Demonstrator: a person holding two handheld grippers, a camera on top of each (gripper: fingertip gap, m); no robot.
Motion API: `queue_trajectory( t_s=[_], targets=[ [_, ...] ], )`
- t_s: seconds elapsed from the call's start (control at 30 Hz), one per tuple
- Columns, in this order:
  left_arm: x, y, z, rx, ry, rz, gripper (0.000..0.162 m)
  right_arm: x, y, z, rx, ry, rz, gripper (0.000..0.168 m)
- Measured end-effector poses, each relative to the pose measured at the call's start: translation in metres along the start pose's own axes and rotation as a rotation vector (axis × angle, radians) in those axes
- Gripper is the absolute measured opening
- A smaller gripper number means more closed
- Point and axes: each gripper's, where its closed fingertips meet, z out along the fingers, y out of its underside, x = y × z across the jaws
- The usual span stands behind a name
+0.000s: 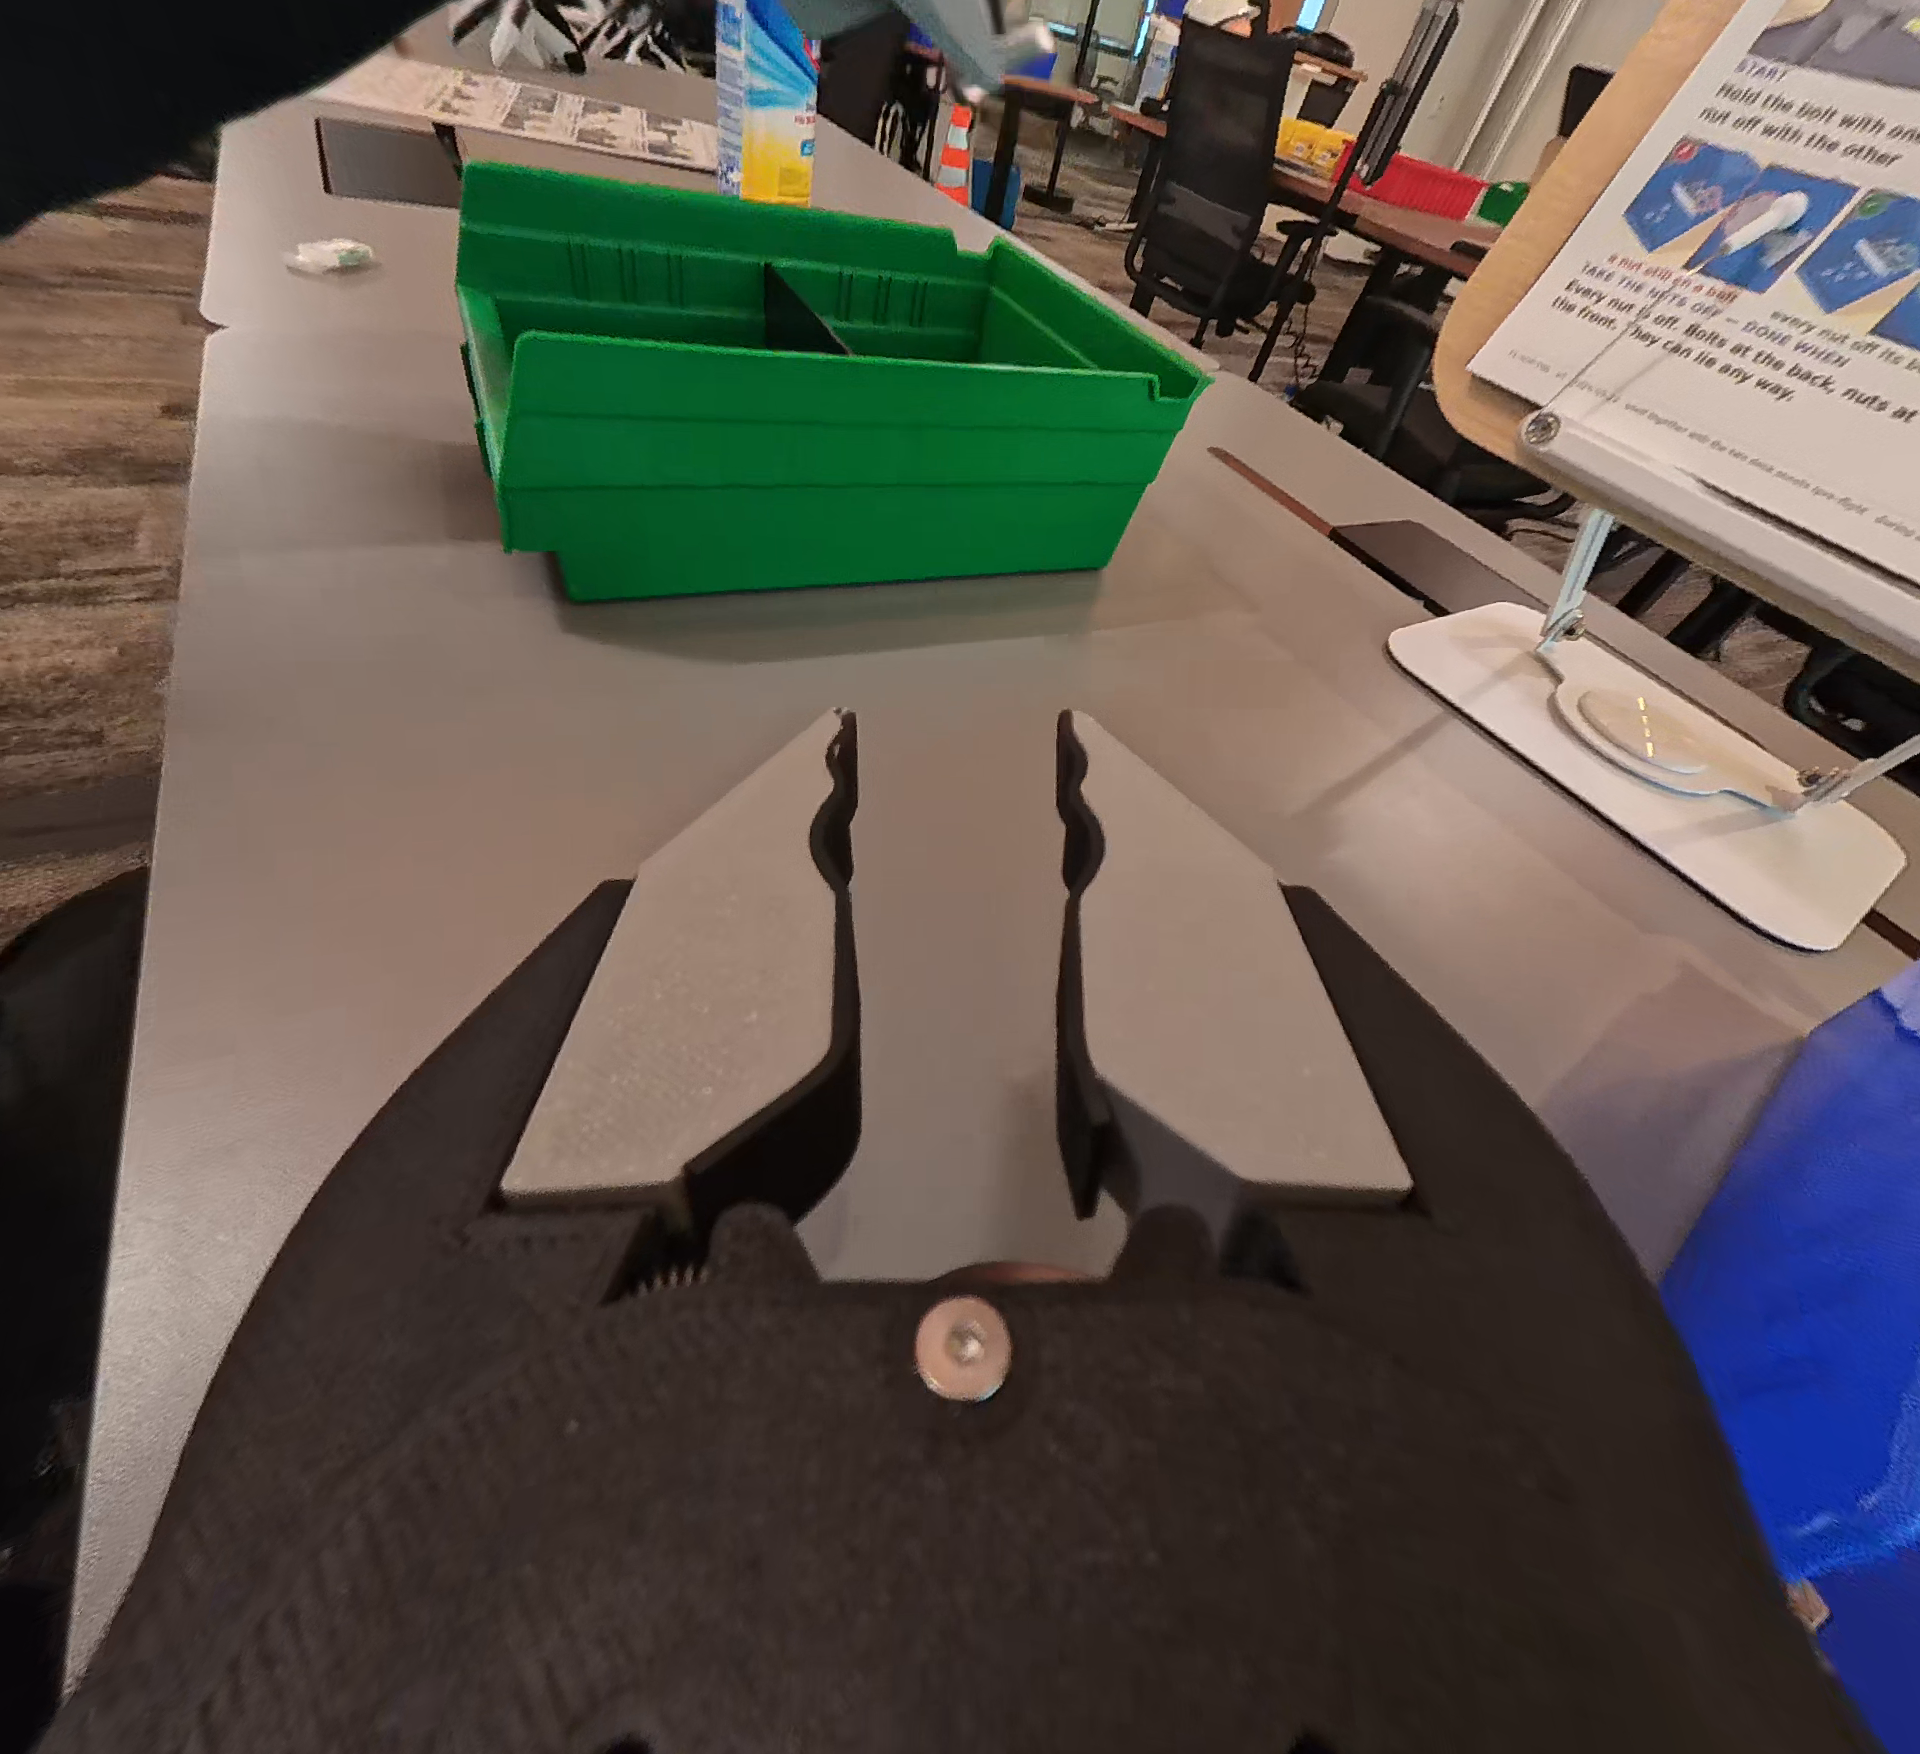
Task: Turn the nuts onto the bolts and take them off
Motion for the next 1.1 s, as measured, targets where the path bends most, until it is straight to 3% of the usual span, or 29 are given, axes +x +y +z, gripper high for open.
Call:
queue_trajectory(
  t_s=[0.1, 0.27, 0.4, 0.53, 0.67, 0.8, 1.0, 1.1],
  targets=[
    [0.05, -0.005, -0.048, 0.173, 0.001, 0.01, 0.007, 0.002, -0.007, -0.005, 0.033, 0.015, 0.0, 0.035],
    [0.133, 0.033, -0.094, 0.283, 0.131, -0.065, 0.007, 0.007, -0.009, -0.008, 0.049, 0.039, 0.001, 0.034],
    [0.195, 0.053, -0.11, 0.375, 0.38, -0.177, 0.007, 0.008, -0.006, -0.006, 0.043, 0.042, 0.013, 0.034],
    [0.212, 0.057, -0.084, 0.375, 0.436, -0.374, 0.007, 0.011, 0.0, -0.003, 0.023, 0.058, 0.017, 0.034],
    [0.207, 0.064, -0.047, 0.317, 0.354, -0.387, 0.007, 0.016, 0.008, -0.001, -0.006, 0.08, 0.022, 0.034],
    [0.204, 0.058, -0.028, 0.33, 0.425, -0.397, 0.007, 0.021, 0.012, 0.001, -0.022, 0.091, 0.032, 0.034],
    [0.174, 0.059, 0.006, 0.281, 0.409, -0.363, 0.007, 0.019, 0.016, 0.004, -0.045, 0.079, 0.024, 0.034],
    [0.166, 0.051, 0.002, 0.337, 0.454, -0.411, 0.007, 0.017, 0.019, 0.006, -0.057, 0.069, 0.021, 0.034]
  ],
)
